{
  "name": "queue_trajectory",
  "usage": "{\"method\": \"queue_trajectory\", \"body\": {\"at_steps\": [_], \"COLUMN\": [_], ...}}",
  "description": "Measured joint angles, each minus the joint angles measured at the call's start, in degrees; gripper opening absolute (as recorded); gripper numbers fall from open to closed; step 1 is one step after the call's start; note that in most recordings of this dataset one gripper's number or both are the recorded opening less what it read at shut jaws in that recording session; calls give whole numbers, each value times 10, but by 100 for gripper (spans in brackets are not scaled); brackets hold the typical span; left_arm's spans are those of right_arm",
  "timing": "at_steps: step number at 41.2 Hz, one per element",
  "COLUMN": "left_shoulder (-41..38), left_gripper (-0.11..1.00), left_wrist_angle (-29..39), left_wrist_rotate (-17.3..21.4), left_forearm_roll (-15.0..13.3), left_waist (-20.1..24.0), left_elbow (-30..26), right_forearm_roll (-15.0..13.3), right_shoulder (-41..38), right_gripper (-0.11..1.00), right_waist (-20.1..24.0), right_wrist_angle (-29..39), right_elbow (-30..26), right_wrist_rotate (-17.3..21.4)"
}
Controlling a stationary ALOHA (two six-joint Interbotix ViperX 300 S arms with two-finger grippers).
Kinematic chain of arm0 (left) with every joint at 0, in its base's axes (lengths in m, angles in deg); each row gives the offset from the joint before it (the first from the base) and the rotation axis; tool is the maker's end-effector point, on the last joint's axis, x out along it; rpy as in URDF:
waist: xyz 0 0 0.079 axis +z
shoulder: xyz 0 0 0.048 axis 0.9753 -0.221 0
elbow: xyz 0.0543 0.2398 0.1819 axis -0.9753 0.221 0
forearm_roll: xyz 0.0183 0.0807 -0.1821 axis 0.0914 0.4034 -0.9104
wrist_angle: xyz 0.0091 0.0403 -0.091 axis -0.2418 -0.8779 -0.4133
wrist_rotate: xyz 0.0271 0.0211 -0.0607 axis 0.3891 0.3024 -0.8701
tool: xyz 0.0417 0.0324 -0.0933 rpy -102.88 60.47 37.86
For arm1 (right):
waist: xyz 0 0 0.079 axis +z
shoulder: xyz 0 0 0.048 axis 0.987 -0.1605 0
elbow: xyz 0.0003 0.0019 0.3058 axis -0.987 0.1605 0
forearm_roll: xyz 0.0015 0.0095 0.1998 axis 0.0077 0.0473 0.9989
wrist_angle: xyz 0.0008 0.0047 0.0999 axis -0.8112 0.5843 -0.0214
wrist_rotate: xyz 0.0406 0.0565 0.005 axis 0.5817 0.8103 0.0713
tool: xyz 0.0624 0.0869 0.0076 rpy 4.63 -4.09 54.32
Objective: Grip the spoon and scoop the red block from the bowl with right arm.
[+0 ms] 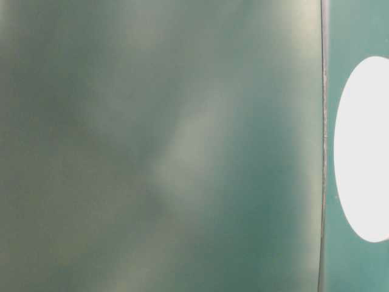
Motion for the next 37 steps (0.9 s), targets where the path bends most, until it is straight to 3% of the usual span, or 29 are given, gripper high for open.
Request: {"method": "queue_trajectory", "body": {"at_steps": [6,37], "left_shoulder": [0,0], "left_gripper": [0,0], "left_wrist_angle": [3,5], "left_wrist_rotate": [0,-1], "left_forearm_roll": [-1,0], "left_waist": [-1,0], "left_elbow": [0,0], "right_forearm_roll": [0,0], "right_shoulder": [7,7], "right_gripper": [45,44], "right_waist": [0,0], "right_wrist_angle": [2,2], "right_elbow": [5,6], "right_wrist_rotate": [1,-6]}}
